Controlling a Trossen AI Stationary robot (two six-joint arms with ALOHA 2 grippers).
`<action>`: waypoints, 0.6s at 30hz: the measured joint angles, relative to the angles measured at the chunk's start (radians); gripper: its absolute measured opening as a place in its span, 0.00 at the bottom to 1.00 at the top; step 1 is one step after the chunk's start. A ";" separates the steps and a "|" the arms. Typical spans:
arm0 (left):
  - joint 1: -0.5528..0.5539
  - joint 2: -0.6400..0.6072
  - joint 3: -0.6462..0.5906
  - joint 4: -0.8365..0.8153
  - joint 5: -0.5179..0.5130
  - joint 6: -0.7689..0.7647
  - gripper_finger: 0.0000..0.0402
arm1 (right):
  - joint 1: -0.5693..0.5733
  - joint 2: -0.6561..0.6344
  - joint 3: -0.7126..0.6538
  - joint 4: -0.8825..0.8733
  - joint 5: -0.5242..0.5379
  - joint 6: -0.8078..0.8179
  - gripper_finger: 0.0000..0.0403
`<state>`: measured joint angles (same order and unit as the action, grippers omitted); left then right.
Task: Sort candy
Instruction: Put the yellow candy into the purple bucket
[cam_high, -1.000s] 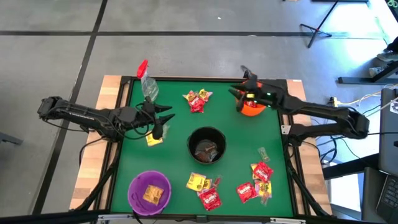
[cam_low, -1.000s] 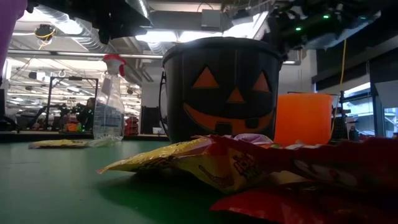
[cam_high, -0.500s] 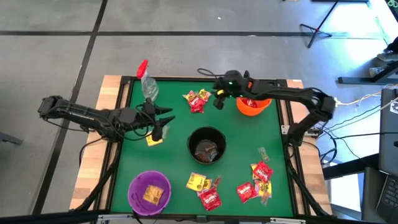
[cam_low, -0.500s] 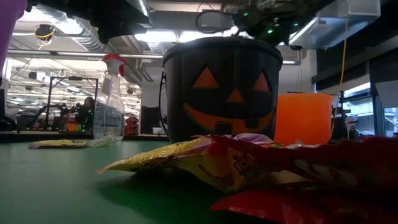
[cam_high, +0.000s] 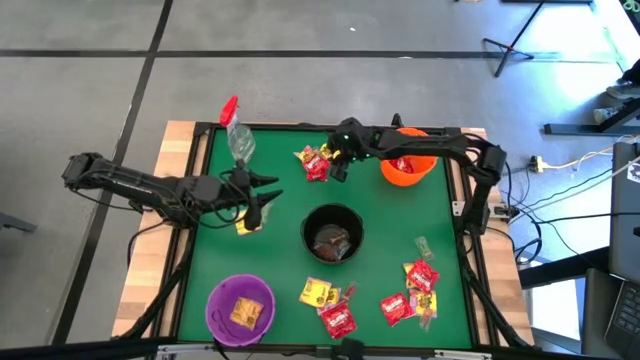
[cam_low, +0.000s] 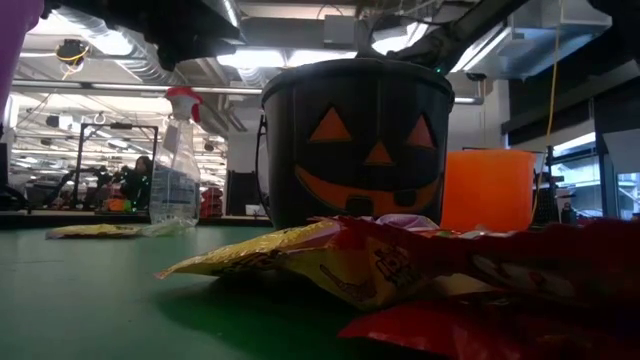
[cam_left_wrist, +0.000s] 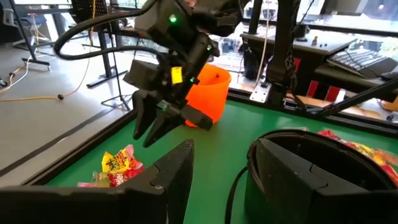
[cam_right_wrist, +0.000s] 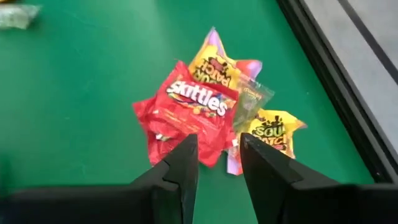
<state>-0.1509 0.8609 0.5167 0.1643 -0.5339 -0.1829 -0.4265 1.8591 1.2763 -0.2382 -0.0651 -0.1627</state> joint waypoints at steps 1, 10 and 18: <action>0.000 0.007 0.000 0.002 0.000 0.000 0.41 | -0.002 0.010 0.003 0.002 0.000 0.000 0.30; 0.001 0.110 0.000 0.001 -0.003 0.000 0.41 | -0.028 0.043 0.005 0.018 0.095 0.008 0.56; 0.011 0.178 0.000 0.011 -0.009 -0.025 0.41 | -0.045 0.080 0.004 0.058 0.085 0.054 0.68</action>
<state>-0.1403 1.0393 0.5171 0.1757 -0.5424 -0.2080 -0.4718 1.9391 1.2804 -0.1802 0.0195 -0.1084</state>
